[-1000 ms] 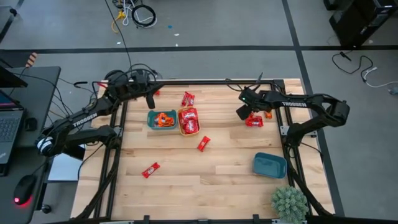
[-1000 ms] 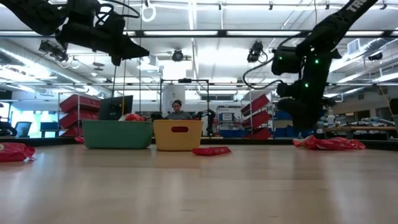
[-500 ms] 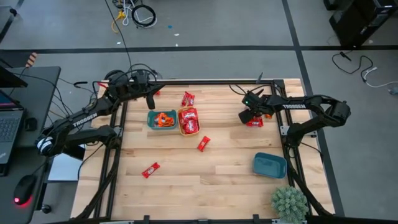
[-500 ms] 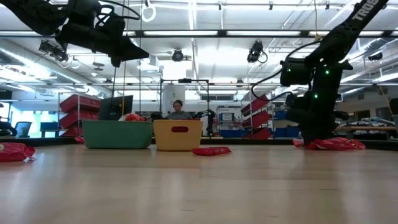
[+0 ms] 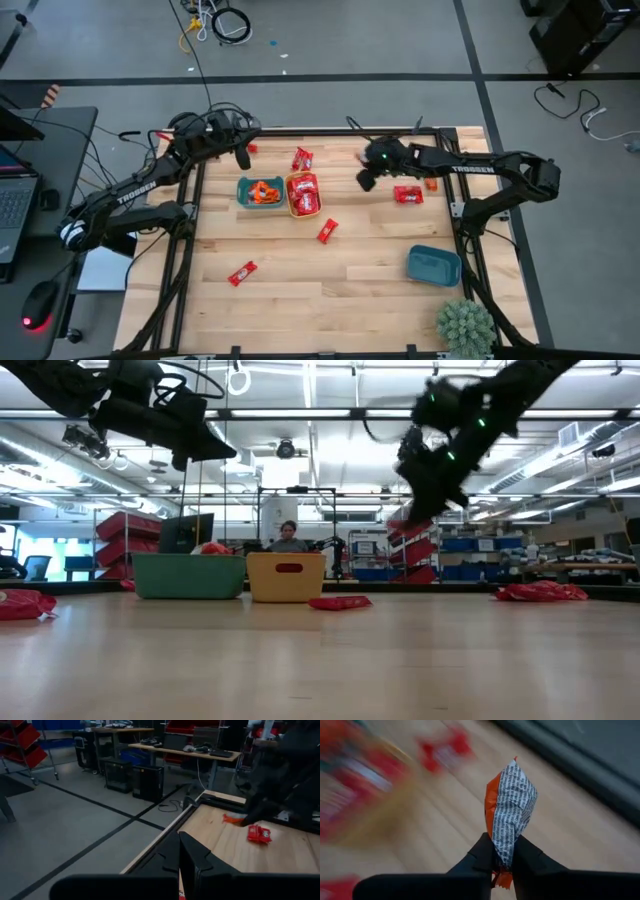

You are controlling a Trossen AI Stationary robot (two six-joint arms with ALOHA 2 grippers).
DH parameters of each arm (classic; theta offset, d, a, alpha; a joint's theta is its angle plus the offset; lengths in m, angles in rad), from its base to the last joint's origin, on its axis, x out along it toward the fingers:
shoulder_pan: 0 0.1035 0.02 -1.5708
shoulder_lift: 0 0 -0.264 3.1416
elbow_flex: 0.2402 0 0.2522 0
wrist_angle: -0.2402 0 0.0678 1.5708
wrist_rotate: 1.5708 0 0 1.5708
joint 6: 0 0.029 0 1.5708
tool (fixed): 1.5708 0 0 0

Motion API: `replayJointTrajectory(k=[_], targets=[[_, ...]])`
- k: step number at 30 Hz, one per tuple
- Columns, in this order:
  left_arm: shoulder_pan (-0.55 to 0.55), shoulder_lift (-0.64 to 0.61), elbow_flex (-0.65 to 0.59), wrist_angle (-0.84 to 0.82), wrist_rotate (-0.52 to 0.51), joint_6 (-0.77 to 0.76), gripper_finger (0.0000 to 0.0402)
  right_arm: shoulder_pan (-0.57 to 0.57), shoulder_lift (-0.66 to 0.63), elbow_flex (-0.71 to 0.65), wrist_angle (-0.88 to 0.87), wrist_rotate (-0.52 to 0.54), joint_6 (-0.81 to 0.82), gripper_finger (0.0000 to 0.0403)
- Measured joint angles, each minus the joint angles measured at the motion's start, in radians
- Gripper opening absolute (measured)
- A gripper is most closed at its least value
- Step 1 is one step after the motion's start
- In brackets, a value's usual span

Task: Sort candy
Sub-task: Put the orange candy into the green bin

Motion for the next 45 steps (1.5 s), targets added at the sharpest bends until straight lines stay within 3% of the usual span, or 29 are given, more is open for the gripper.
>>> replayJointTrajectory(k=[7,17,27,37,45], targets=[[0.028,0.000,0.000,0.018,0.003,0.022,0.0000,0.122,0.141,0.164,0.222,-0.098,-0.099,0.0023],[0.034,0.002,0.000,0.064,0.032,0.022,0.0000,0.225,0.535,0.579,0.216,-0.224,-0.191,0.0025],[0.034,0.002,0.000,0.067,0.035,0.023,0.0000,0.227,0.822,0.919,0.070,-0.219,-0.193,0.0026],[0.033,0.002,0.000,0.073,0.159,0.035,0.0000,0.203,0.984,1.044,-0.008,-0.234,-0.157,0.0029],[0.027,0.002,0.000,0.077,0.347,0.101,0.0000,0.196,0.987,1.046,-0.026,-0.239,-0.149,0.0058]])
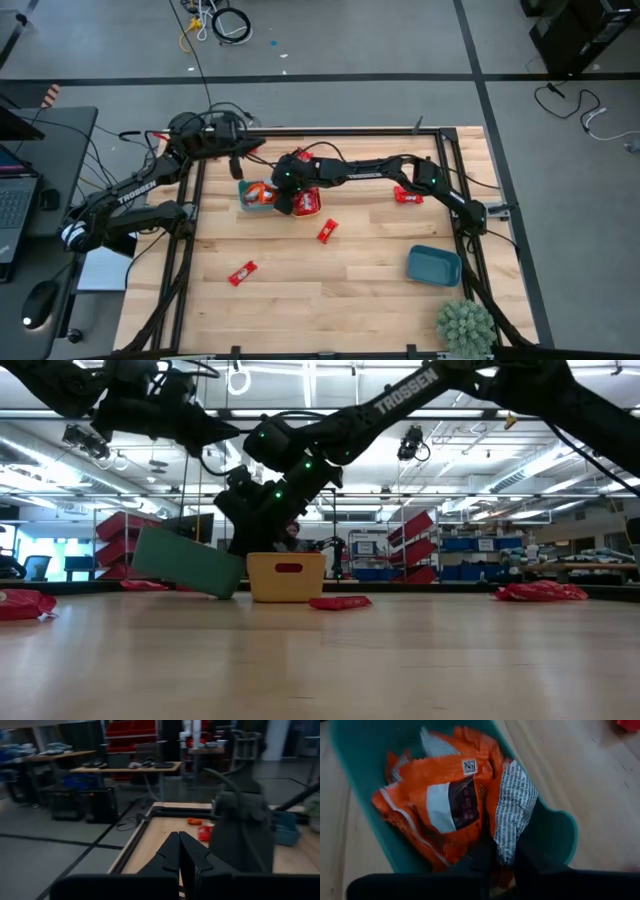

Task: Sort candy
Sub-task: Put the orange candy into the green bin

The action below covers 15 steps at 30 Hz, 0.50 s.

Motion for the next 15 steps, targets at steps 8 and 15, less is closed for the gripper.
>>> replayJointTrajectory(k=[8,15], targets=[[-0.032,-0.002,0.000,0.035,0.048,0.004,0.0000,0.001,-0.018,-0.002,0.010,0.001,-0.022,0.0143],[-0.080,-0.003,-0.005,0.068,0.048,0.056,0.0000,0.000,-0.103,-0.003,-0.063,-0.034,-0.097,0.0212]])
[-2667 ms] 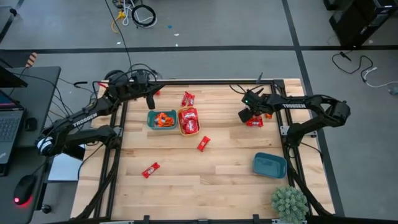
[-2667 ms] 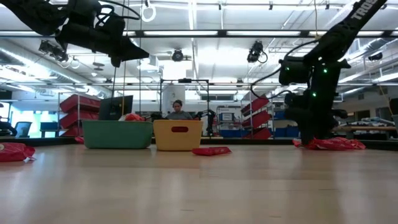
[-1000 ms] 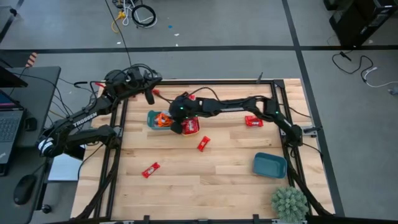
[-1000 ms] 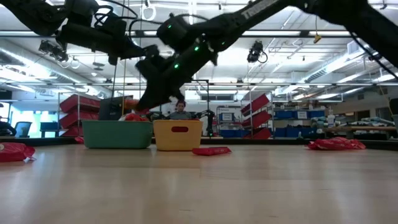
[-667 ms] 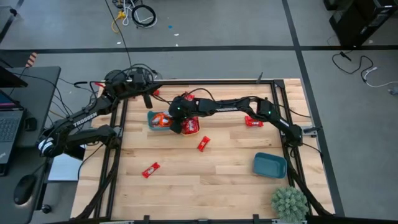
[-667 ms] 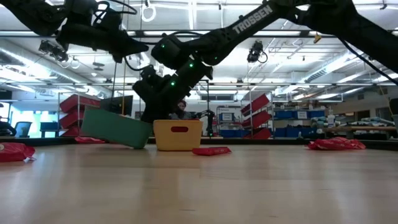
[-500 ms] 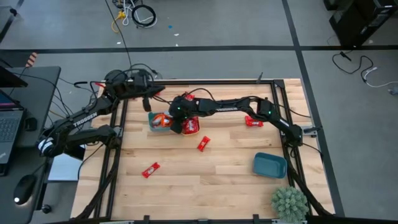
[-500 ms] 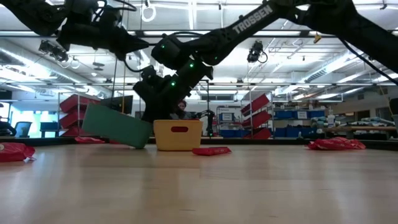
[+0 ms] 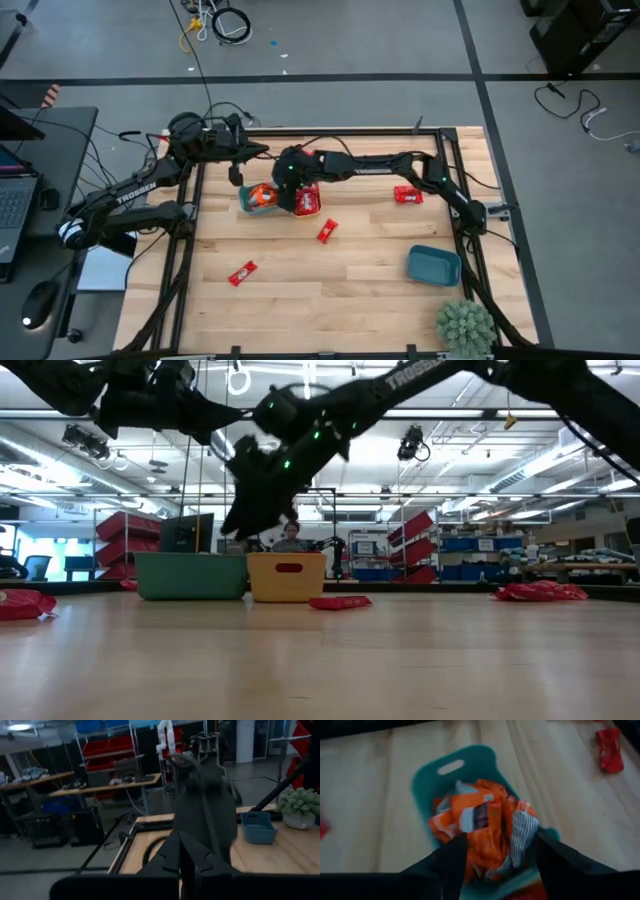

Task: Sort candy
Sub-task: Put the orange candy into the green bin

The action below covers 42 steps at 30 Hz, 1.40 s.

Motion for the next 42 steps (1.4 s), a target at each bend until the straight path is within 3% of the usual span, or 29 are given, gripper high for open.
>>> replayJointTrajectory(k=[4,9,16,22,26,31,42], targets=[[-0.037,0.000,-0.077,0.109,0.001,-0.009,0.0000,-0.012,-0.087,0.000,-0.157,-0.011,-0.074,0.0210],[-0.040,0.000,-0.192,0.293,-0.002,-0.062,0.0000,-0.031,-0.203,-0.085,-0.250,0.041,-0.128,0.0147],[-0.041,0.000,-0.300,0.487,0.001,-0.158,0.0000,-0.073,-0.407,-0.461,-0.198,0.096,-0.047,0.0050],[-0.047,0.001,-0.342,0.482,0.000,-0.158,0.0000,-0.083,-0.654,-0.778,-0.219,0.247,0.107,0.0016],[-0.071,0.001,-0.358,0.483,0.000,-0.155,0.0000,-0.103,-0.813,-0.923,-0.278,0.341,0.268,0.0016],[-0.109,0.001,-0.371,0.485,-0.003,-0.154,0.0000,-0.162,-0.937,-1.049,-0.362,0.367,0.481,0.0038],[-0.187,0.001,-0.371,0.454,-0.059,-0.129,0.0000,-0.305,-0.962,-1.192,-0.530,0.476,0.702,0.0124]])
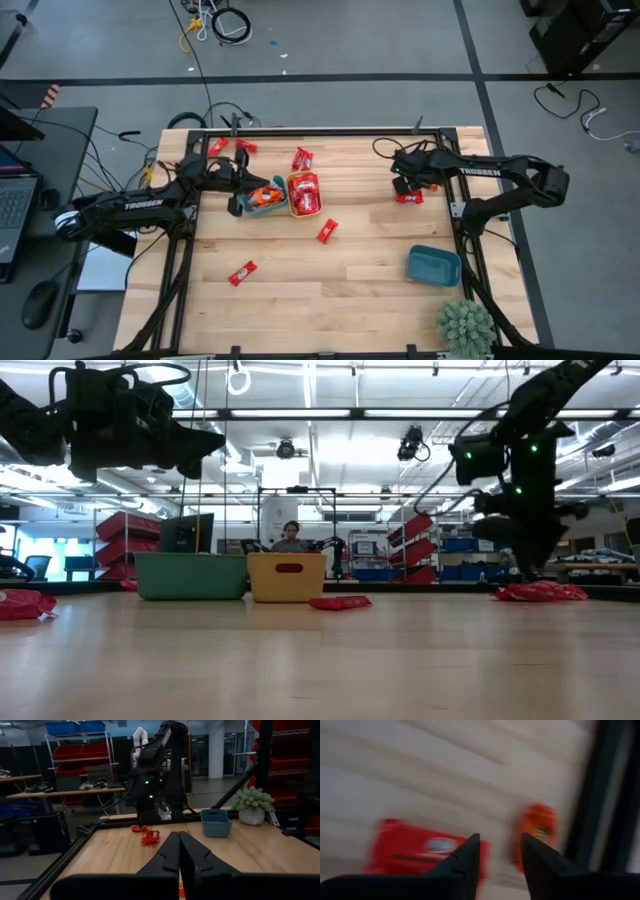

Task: Sort candy
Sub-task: Put the orange candy into the green bin

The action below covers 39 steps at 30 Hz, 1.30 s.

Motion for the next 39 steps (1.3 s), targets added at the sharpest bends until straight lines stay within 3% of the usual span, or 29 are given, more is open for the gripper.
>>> replayJointTrajectory(k=[4,10,19,24,32,39], targets=[[-0.025,0.002,0.000,-0.014,-0.019,0.011,0.0000,-0.047,0.005,-0.025,-0.051,0.078,0.059,0.0162],[-0.055,0.003,0.000,-0.053,-0.059,0.056,0.0000,-0.122,0.005,-0.074,-0.002,0.081,0.072,0.0204],[-0.063,0.003,0.000,-0.061,-0.077,0.059,0.0000,-0.219,0.002,-0.172,0.236,-0.058,-0.051,0.0207],[-0.063,0.003,0.000,-0.062,-0.078,0.059,0.0000,-0.227,0.001,-0.176,0.251,-0.073,-0.100,0.0169],[-0.063,0.003,0.000,-0.062,-0.080,0.059,0.0000,-0.154,0.004,-0.106,0.250,-0.055,-0.187,0.0015],[-0.063,0.003,0.000,-0.061,-0.104,0.058,0.0000,-0.039,0.004,0.051,0.264,-0.055,-0.253,0.0017]])
